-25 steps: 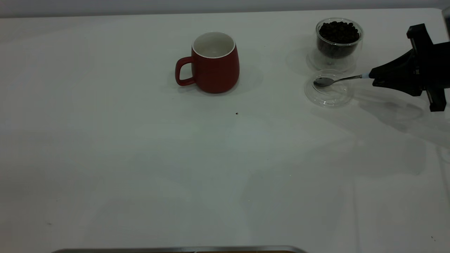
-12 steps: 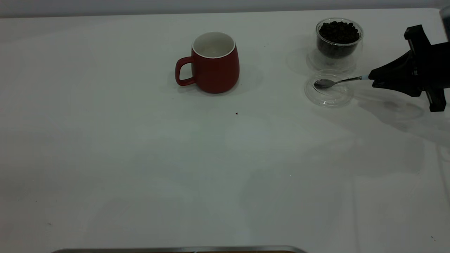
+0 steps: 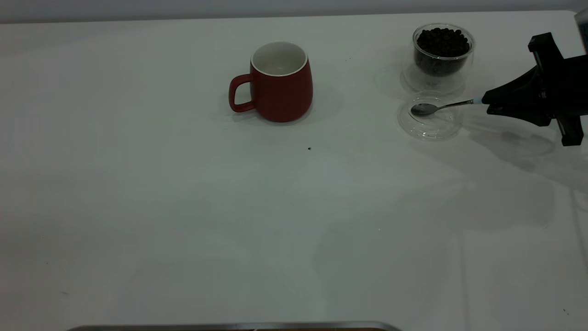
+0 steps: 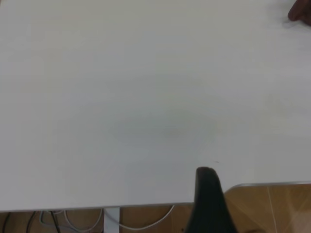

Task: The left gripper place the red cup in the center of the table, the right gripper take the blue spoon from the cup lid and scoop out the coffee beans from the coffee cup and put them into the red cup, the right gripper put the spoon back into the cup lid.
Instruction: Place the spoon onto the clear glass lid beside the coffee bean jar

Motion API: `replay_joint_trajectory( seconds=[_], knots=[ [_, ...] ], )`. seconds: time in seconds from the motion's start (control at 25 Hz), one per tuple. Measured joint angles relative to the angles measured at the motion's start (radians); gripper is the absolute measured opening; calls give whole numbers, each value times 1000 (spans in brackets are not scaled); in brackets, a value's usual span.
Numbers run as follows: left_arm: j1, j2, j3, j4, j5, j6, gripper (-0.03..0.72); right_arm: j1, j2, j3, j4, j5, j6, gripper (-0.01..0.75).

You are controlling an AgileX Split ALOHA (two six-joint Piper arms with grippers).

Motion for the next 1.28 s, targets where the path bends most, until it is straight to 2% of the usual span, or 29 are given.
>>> replay_joint_trajectory(
  seconds=[0.32, 1.28],
  knots=[
    [0, 0, 0, 0, 0, -1, 587, 36, 2, -21, 1, 0, 0, 104],
    [0, 0, 0, 0, 0, -1, 587, 37, 80, -40, 13, 57, 0, 104]
  ],
)
